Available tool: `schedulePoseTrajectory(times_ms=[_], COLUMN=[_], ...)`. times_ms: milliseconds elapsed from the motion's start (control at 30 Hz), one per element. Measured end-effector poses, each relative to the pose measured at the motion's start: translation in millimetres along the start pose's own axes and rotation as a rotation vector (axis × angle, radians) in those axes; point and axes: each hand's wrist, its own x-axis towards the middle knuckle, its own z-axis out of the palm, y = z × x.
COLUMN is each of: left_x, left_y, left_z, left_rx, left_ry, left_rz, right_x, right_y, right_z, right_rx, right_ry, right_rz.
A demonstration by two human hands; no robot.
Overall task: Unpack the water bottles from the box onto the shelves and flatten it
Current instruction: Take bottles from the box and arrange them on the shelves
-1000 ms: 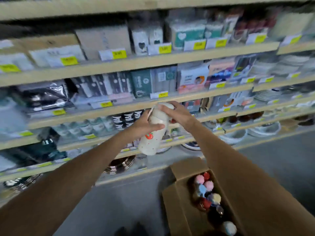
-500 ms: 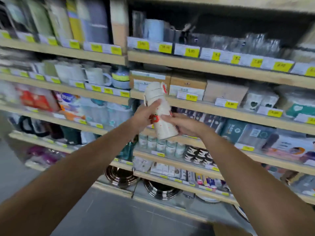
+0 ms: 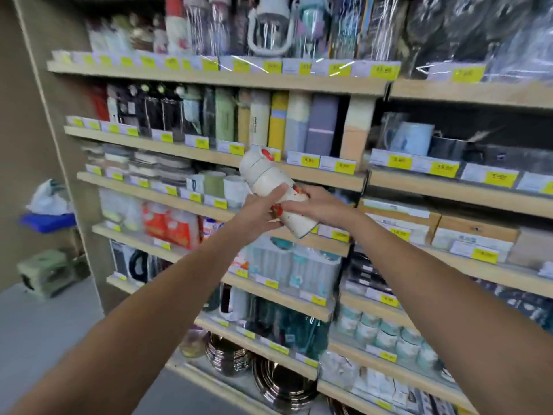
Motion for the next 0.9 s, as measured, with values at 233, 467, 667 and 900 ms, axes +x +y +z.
schedulePoseTrajectory(times_ms=[233, 467, 667, 900], left_x=[53, 136, 193, 246], left_y=[55, 127, 197, 267], left_z=[-98, -190, -259, -327], left_rx=[-0.203, -0.241, -0.190, -0.084], left_ry=[0.070, 0.012, 0.088, 0.202], left_rz=[0.122, 0.221, 0.339, 0.545], right_x=[110, 248, 357, 440], right_y=[-74, -136, -203, -266], right_z=[53, 92, 114, 137], right_rx=[-0.109, -0.229, -0.287, -0.279], right_ry=[0.096, 0.198, 0.180, 0.294], right_rz=[-0.230, -0.436, -0.574, -0.693])
